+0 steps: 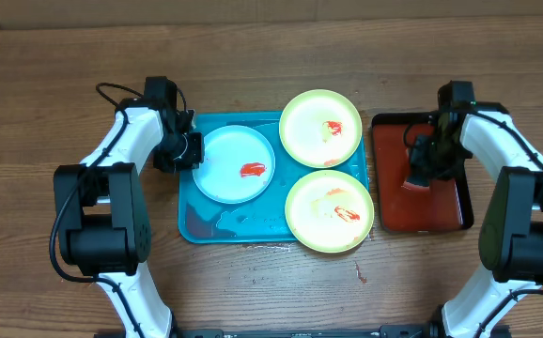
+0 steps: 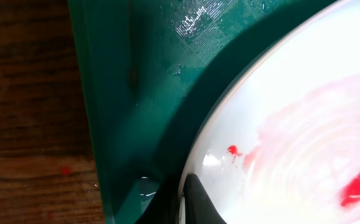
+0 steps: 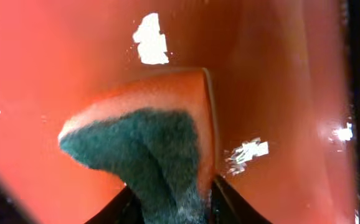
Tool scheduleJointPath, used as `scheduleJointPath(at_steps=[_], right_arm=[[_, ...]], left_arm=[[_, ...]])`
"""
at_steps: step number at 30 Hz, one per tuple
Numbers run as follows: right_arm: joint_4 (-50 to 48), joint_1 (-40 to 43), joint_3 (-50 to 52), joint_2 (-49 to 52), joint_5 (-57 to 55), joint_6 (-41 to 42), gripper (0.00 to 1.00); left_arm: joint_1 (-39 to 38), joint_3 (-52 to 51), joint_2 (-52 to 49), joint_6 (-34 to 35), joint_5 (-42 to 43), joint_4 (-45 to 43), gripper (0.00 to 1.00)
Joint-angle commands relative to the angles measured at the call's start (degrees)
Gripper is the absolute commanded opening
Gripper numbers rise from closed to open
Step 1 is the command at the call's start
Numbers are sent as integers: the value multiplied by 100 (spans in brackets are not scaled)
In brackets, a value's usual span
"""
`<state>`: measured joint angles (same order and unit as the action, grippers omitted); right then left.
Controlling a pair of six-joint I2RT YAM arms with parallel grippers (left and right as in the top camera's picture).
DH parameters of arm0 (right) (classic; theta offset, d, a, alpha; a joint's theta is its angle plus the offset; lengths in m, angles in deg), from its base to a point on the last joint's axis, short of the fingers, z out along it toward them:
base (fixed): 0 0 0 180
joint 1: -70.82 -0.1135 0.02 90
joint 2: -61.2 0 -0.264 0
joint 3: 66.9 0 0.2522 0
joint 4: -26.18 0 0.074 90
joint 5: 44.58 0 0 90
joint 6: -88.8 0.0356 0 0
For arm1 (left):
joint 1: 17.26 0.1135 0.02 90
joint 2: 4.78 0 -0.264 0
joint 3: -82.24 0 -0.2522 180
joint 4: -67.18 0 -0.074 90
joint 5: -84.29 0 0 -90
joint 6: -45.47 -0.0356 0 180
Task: Clean dirty plates on tray and stack at the side
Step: 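Grasp the green-and-orange sponge with the right gripper and lift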
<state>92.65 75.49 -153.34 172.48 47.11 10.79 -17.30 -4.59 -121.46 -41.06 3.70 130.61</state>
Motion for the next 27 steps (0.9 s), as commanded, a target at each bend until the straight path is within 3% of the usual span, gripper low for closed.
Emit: scheduleJointPath(at_steps=[1, 3, 4, 18, 27], right_arm=[[-101, -11, 190, 17, -57, 26, 23], [-107, -11, 190, 17, -59, 24, 6], [-105, -11, 184, 17, -59, 24, 4], [890, -11, -850, -577, 28, -28, 4], [1261, -610, -1672, -708, 1523, -437, 4]], left_arm=[[-37, -136, -107, -2, -195, -68, 4], [-37, -136, -107, -4, -195, -68, 4], [-37, -136, -107, -2, -195, -68, 4], [-37, -136, -107, -2, -192, -133, 4], [-37, -136, -107, -4, -192, -155, 4]])
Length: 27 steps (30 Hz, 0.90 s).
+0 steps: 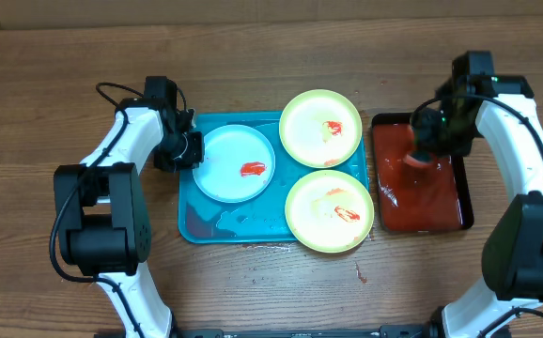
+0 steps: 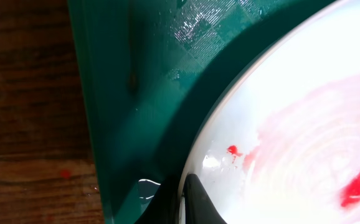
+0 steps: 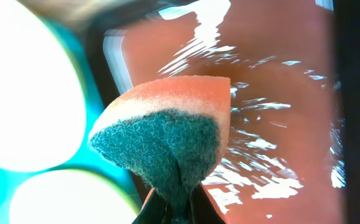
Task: Clean dirty plates on tray and stack at the side
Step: 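Grasp the green-and-orange sponge with the right gripper and lift, then carry sponge with right gripper onto the white plate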
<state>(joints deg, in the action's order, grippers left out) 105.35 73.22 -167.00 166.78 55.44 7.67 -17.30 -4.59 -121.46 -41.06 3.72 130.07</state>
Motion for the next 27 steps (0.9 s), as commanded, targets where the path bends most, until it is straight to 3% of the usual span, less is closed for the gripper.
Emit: scheduleJointPath(at_steps=[1, 12, 19, 27], right_arm=[[-9, -553, -431, -138, 699, 15, 4], [-693, -2898, -1788, 367, -337, 1300, 4], [-1429, -3600, -1823, 1327, 9, 1674, 4], [-1285, -3921, -1987, 2240, 20, 1823, 4]], left_arm=[[-37, -136, -107, -4, -195, -107, 4], [-37, -136, -107, -4, -192, -129, 4], [-37, -136, -107, -2, -190, -129, 4], [-37, -136, -107, -4, -144, -129, 4]])
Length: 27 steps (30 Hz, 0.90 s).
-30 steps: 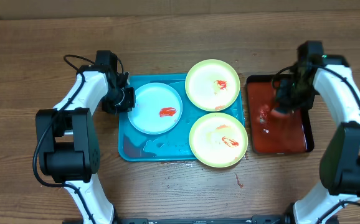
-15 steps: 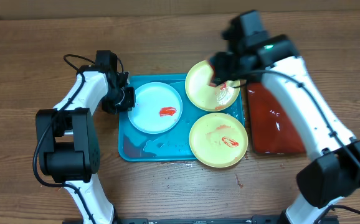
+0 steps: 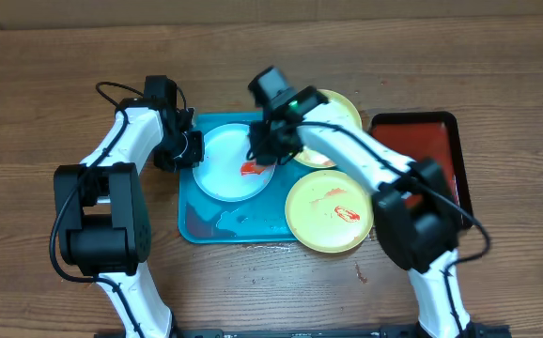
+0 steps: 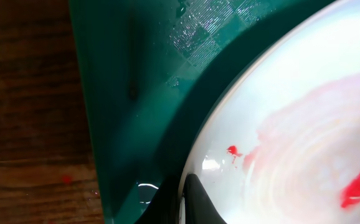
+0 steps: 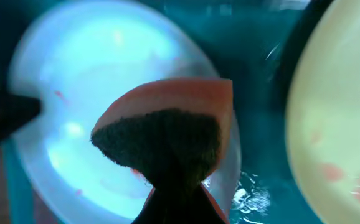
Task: Clean dirty plates on tray and stack at the side
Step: 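Carry sponge with right gripper onto the white plate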
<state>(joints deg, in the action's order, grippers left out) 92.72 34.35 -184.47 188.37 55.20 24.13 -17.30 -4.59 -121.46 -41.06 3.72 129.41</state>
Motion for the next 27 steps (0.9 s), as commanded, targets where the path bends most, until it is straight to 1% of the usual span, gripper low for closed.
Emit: scheduleJointPath(at_steps=[1, 4, 10, 15, 19, 21, 24, 27], right_arm=[[-26, -42, -240, 146, 59, 177, 4], [-90, -50, -240, 299, 59, 177, 4], [-59, -55, -238, 667, 155, 391, 4], [-308, -55, -238, 846, 918, 387, 4], [-734, -101, -238, 876, 1650, 385, 4], [-883, -157, -238, 876, 1808, 385, 4], [-918, -243, -238, 876, 1720, 387, 4], [-789, -232, -240, 876, 1353, 385, 4]], left_arm=[[-37, -136, -107, -4, -81, -63, 4], [-37, -136, -107, -7, 72, -76, 4], [-39, -136, -107, -4, 103, -55, 4], [-39, -136, -107, -9, 361, -57, 4], [-37, -136, -107, -4, 415, -57, 4], [-37, -136, -107, -4, 415, -59, 4], [-37, -136, -107, -7, 413, -63, 4], [-37, -136, -107, -7, 411, -72, 4]])
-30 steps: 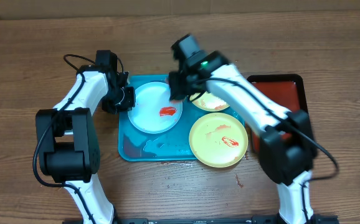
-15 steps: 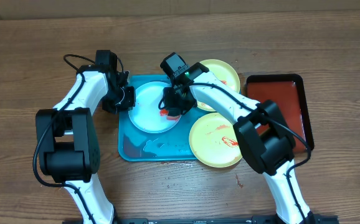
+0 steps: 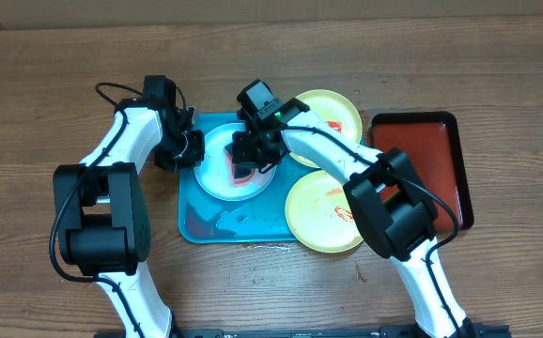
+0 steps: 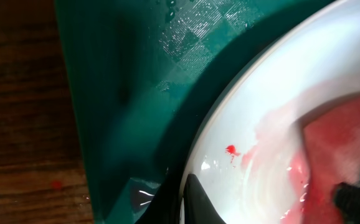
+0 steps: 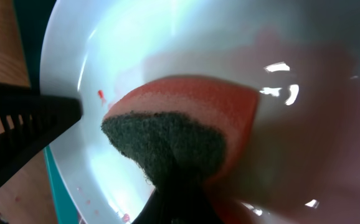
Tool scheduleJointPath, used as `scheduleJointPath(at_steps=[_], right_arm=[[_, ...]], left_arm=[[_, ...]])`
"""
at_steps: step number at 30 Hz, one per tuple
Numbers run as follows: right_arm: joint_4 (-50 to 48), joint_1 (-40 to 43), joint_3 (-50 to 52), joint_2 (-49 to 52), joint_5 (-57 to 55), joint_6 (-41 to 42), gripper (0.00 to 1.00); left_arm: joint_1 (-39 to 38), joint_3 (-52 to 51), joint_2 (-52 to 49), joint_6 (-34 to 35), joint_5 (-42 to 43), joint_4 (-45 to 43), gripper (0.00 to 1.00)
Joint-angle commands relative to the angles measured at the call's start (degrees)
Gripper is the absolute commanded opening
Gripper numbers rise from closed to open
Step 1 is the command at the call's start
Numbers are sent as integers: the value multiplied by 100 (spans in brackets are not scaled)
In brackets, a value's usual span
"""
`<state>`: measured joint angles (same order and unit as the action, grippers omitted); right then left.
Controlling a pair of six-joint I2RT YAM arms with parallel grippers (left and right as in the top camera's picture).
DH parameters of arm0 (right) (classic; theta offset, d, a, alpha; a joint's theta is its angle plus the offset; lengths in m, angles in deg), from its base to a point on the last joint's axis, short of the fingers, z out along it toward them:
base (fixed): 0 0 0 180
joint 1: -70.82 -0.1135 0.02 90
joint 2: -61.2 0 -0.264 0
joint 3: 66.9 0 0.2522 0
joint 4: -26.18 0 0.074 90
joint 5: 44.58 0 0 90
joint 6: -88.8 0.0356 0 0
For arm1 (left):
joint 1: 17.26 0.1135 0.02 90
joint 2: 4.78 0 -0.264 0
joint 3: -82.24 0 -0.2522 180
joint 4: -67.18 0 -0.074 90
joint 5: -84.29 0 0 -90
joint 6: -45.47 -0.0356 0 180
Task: Clean dirty plates on tray and stack at the side
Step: 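Carry sponge with right gripper onto the white plate, then scrub the white plate with the sponge while left gripper holds rim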
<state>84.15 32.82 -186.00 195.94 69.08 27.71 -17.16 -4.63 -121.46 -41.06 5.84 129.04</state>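
A white plate (image 3: 217, 174) smeared with red lies at the left of the teal tray (image 3: 234, 228). My left gripper (image 3: 189, 150) is shut on the plate's left rim (image 4: 195, 155). My right gripper (image 3: 243, 165) is shut on an orange sponge (image 5: 186, 121) with a dark green scouring side, pressed onto the white plate (image 5: 105, 68). The sponge (image 4: 342, 143) shows at the right edge of the left wrist view. Two yellow-green plates with red stains, one (image 3: 333, 113) at the tray's back right, one (image 3: 323, 221) at its front right.
A dark red tray (image 3: 436, 169) holding liquid stands on the wooden table (image 3: 46, 94) to the right of the teal one. My right arm (image 3: 337, 150) reaches across the back yellow-green plate.
My right gripper has come down with the sponge from above the white plate's right part onto its middle, covering the red blob. The left gripper still holds the rim.
My right gripper held the sponge in the red tray's liquid, then lifted it over that tray's left side, then had it above the white plate, and now has it pressed on that plate. My left gripper gripped the plate's rim throughout.
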Motion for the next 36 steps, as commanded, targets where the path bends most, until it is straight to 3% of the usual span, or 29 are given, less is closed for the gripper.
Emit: scheduleJointPath(at_steps=[1, 11, 15, 23, 30, 36], right_arm=[[155, -42, -87, 120, -262, 24, 4], [1491, 337, -992, 120, -2645, -715, 4], [1425, 262, -1023, 144, -2767, -1023, 4], [1172, -240, -1023, 544, -1921, -1143, 4], [610, -313, -1025, 555, -756, -896, 4], [643, -332, -1023, 555, -79, -1119, 4]], left_arm=[[-50, -131, -107, -7, 199, -37, 4], [-50, -131, -107, -9, 197, -44, 4], [-50, -131, -107, -9, 199, -57, 4], [-50, -131, -107, -11, 210, -35, 4], [-33, -131, -107, -352, 1189, -17, 4], [-35, -131, -107, -369, 1447, -17, 4]])
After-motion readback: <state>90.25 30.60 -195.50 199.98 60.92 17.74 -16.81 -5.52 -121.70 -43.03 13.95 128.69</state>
